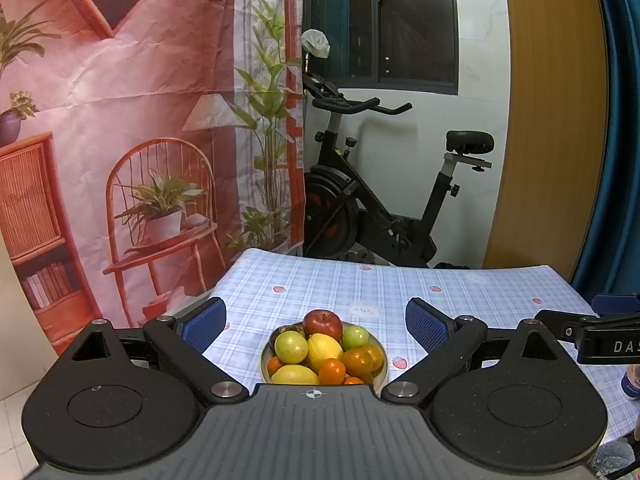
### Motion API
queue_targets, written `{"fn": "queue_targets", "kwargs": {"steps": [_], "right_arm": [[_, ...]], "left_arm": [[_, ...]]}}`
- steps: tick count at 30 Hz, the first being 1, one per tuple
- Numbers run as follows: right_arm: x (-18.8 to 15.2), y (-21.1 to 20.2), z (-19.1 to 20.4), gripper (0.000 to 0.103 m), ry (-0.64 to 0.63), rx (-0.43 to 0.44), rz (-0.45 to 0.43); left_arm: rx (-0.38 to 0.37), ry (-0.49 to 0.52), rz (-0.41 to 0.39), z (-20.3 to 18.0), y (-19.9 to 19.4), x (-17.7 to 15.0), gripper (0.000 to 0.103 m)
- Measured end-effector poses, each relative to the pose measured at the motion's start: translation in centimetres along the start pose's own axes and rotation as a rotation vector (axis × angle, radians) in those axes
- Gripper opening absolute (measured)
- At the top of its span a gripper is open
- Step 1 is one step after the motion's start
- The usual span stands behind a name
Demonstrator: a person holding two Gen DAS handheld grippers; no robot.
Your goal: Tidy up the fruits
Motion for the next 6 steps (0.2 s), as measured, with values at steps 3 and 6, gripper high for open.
{"fn": "queue_targets", "kwargs": {"steps": [3,6], "right_arm": [[-0.17,-0.01,0.04,0.103,0.0,0.002,0.0],[-0.19,-0.01,0.04,0.103,0.0,0.002,0.001]], "left_arm": [[-0.003,0.0,-0.001,0.0,-0.02,-0.06,0.098],[-0.003,-0.001,0.008,0.03,0.09,-0.13,0.098]]}}
Point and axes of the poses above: each gripper's, at about its wrist camera, not at the fingertips, and y roughly the way its jaws point, z to its left, x to its top, the point moved 1 cm from there along y, roughly the way its jaws point, and after that the axes turned 12 degrees about -y, right-handed, at the moved point
